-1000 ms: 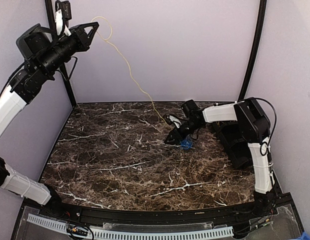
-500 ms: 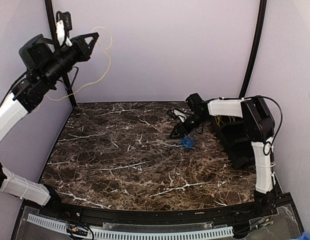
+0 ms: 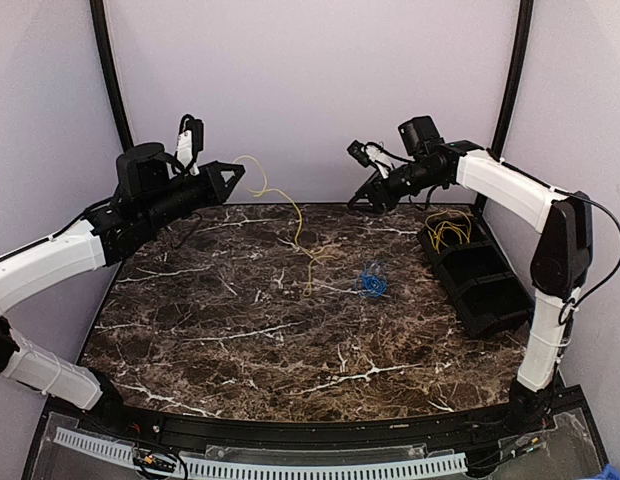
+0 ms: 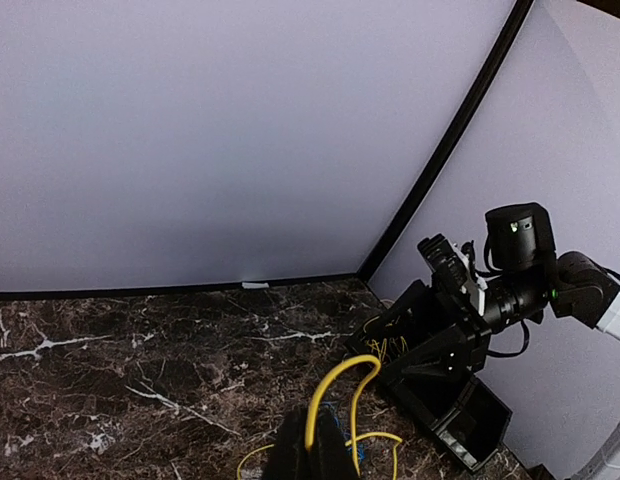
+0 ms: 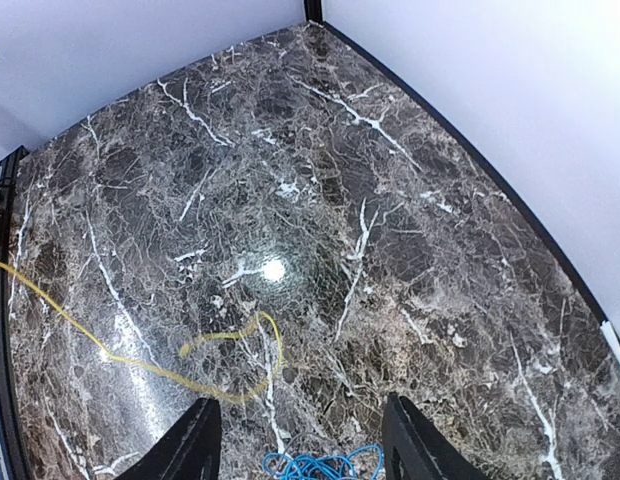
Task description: Untangle the cables
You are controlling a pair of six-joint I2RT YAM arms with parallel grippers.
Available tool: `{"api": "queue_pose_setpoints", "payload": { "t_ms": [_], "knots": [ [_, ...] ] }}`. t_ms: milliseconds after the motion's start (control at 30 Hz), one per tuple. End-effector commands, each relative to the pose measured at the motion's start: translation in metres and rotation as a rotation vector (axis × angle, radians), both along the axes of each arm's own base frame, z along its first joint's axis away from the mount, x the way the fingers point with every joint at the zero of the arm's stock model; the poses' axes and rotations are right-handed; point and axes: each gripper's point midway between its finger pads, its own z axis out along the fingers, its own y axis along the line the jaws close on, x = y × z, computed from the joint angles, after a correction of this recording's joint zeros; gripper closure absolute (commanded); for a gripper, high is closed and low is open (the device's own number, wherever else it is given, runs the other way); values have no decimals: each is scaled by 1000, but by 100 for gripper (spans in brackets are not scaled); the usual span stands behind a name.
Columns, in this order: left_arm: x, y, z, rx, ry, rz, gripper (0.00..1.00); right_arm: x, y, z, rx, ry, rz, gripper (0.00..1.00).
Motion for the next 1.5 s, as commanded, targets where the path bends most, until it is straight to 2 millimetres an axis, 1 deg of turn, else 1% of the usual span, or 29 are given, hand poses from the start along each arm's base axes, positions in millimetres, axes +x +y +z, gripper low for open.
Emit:
{"api": "queue_pose_setpoints", "payload": {
  "t_ms": [0, 67, 100, 133, 167, 200, 233, 267, 300, 333, 367, 400, 433, 467, 500, 567, 600, 700, 733, 833, 867, 1000, 1067, 1100, 1133, 1167, 1333, 1467],
  "knots": [
    [0, 0, -23, -32, 27, 6, 100, -5, 3, -4, 32, 13, 20, 45],
    [3, -5, -57, -22, 87, -2, 100, -13, 16, -23, 24, 75, 92, 48],
    [4, -7, -66, -26, 103, -8, 100, -15, 22, -29, 15, 72, 117, 49],
    [6, -11, -87, -30, 138, -21, 100, -16, 27, -35, 7, 60, 131, 50],
    [7, -13, -97, -32, 159, -25, 100, -19, 32, -42, 2, 51, 146, 51],
    [9, -18, -119, -30, 201, -37, 100, -23, 37, -48, -4, 47, 162, 51],
    [10, -21, -128, -34, 215, -43, 100, -29, 43, -54, -18, 43, 181, 52],
    [10, -24, -150, -27, 269, -49, 100, -37, 50, -62, -40, 39, 206, 53],
    [10, -26, -157, -34, 283, -55, 100, -47, 56, -69, -67, 38, 237, 54],
    [8, -28, -175, -36, 332, -64, 100, -58, 62, -76, -92, 30, 271, 55],
    [8, -30, -178, -51, 335, -72, 100, -70, 67, -83, -113, 26, 301, 55],
    [6, -31, -190, -58, 369, -78, 100, -83, 72, -93, -135, 26, 336, 56],
    [6, -32, -191, -71, 370, -80, 100, -94, 76, -100, -148, 29, 357, 56],
    [4, -32, -200, -74, 394, -77, 100, -103, 80, -104, -154, 22, 377, 57],
    [5, -31, -202, -77, 394, -73, 100, -112, 83, -108, -160, 20, 395, 58],
    [7, -30, -213, -65, 414, -54, 100, -127, 90, -114, -165, 5, 425, 58],
    [9, -29, -215, -61, 417, -47, 100, -135, 94, -117, -174, -3, 444, 59],
    [14, -27, -230, -41, 451, -28, 100, -153, 104, -133, -228, -28, 491, 60],
    [15, -26, -234, -37, 460, -23, 100, -155, 106, -136, -242, -37, 494, 60],
    [19, -26, -250, -23, 494, -14, 100, -162, 113, -139, -255, -74, 503, 61],
    [20, -26, -253, -23, 499, -13, 100, -164, 114, -139, -264, -89, 506, 61],
    [19, -33, -267, -33, 537, -49, 100, -167, 116, -128, -302, -185, 522, 61],
    [18, -40, -270, -52, 547, -84, 100, -165, 116, -123, -313, -241, 528, 59],
    [16, -43, -275, -58, 566, -100, 100, -164, 116, -122, -321, -262, 534, 57],
    [16, -45, -274, -66, 564, -110, 100, -164, 116, -122, -329, -279, 544, 55],
    [15, -47, -278, -70, 576, -120, 100, -164, 117, -123, -338, -294, 553, 53],
    [13, -51, -287, -81, 600, -141, 100, -167, 125, -135, -344, -319, 621, 44],
    [12, -52, -293, -73, 616, -144, 100, -159, 133, -154, -372, -315, 626, 42]
  ]
}}
